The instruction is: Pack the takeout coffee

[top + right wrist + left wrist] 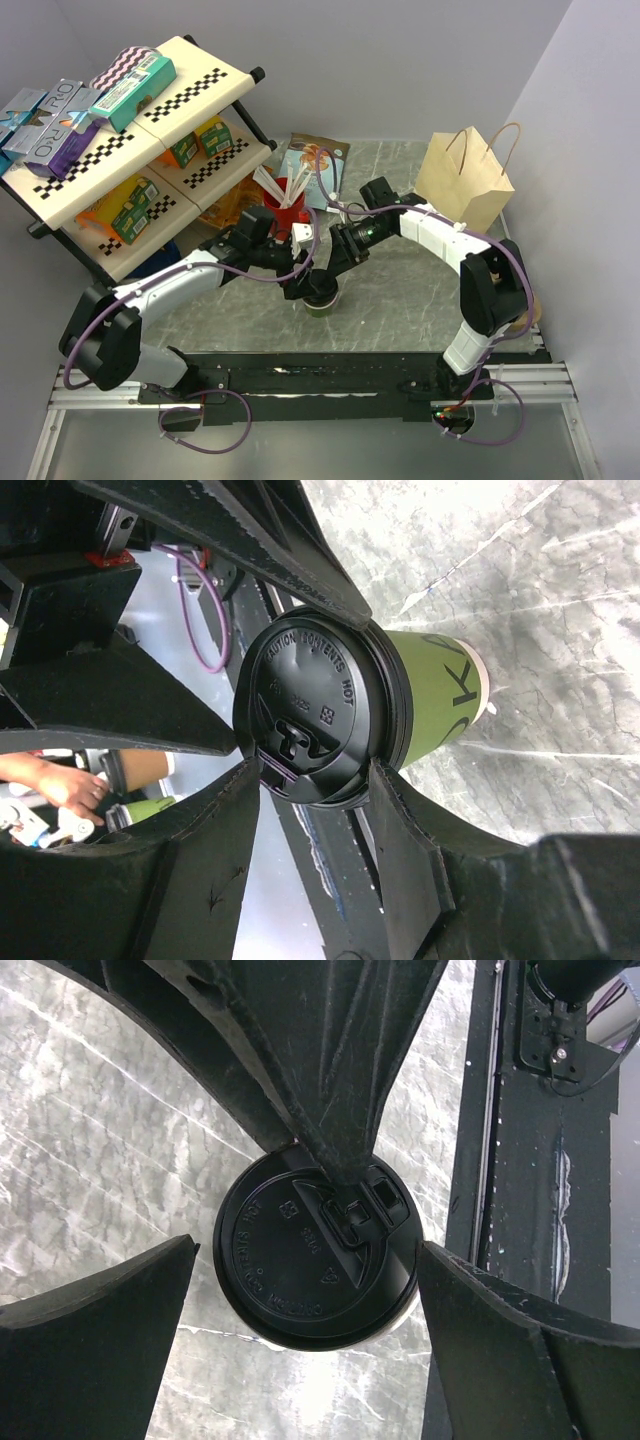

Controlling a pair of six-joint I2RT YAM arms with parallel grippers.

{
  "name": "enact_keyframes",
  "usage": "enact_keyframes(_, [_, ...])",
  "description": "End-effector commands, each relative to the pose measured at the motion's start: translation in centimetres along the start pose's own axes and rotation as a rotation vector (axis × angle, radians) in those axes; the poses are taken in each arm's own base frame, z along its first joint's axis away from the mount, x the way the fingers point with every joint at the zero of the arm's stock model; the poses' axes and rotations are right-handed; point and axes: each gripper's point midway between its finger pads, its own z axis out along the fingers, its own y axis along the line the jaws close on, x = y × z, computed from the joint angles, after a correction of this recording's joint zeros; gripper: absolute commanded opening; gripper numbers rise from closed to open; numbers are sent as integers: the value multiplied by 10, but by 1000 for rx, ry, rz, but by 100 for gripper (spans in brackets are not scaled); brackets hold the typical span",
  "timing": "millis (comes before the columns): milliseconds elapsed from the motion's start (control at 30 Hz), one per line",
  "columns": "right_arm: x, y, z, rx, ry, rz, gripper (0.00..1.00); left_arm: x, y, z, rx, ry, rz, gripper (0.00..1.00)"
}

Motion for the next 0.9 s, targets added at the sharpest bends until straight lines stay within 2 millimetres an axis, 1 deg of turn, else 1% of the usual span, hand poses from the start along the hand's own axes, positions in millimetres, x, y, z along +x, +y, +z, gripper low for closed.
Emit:
enact_keyframes(0, [1,21,-8,-9,-13,-71,54,-3,-8,-3,23,-16,27,99])
enact_keyframes(233, [4,20,-10,12,-11,-84,54,0,-10,-3,25,-13,20,98])
enact_keyframes(700, [7,22,-11,41,1,-109,53,-1,-14,-3,50,-16,12,96])
enact_keyframes(867, [6,22,-10,43,3,-111,53,-2,-16,-4,62,-18,14,91])
